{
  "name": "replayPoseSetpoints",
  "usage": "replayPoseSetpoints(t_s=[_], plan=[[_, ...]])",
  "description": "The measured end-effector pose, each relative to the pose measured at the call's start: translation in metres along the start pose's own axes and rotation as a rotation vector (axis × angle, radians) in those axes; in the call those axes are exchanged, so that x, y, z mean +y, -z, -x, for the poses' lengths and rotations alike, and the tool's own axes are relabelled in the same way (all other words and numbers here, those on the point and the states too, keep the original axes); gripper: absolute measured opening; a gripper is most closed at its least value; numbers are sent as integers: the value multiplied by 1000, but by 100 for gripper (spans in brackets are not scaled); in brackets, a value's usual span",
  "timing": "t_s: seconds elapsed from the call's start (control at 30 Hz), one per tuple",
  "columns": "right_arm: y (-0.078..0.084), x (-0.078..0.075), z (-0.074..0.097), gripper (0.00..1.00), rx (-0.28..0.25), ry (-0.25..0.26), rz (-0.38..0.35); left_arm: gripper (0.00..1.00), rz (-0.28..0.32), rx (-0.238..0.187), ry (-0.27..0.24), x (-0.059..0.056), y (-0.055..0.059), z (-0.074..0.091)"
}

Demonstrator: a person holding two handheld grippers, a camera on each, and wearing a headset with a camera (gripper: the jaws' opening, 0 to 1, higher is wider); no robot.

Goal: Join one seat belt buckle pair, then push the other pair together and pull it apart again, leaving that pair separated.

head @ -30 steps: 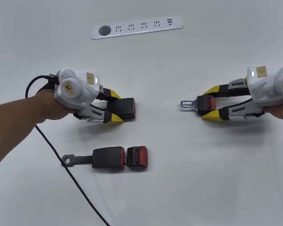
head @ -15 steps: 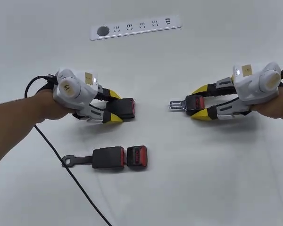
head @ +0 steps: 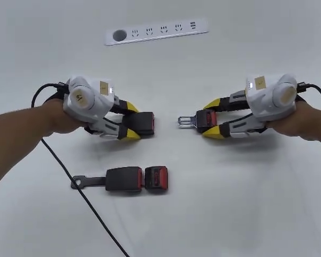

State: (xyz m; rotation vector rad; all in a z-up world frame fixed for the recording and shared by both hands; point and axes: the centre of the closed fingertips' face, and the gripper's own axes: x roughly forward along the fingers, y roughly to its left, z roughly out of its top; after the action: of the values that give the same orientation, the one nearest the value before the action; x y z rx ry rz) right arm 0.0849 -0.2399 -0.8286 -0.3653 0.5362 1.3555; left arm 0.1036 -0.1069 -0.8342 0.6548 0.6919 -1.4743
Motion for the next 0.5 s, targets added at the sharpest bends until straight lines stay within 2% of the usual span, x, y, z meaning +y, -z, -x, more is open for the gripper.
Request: replayPoseSetpoints(t_s=[0.5], plan=[[-25, 1, -39, 36, 8, -27, 24, 36, -4, 3, 2, -2, -1, 0]])
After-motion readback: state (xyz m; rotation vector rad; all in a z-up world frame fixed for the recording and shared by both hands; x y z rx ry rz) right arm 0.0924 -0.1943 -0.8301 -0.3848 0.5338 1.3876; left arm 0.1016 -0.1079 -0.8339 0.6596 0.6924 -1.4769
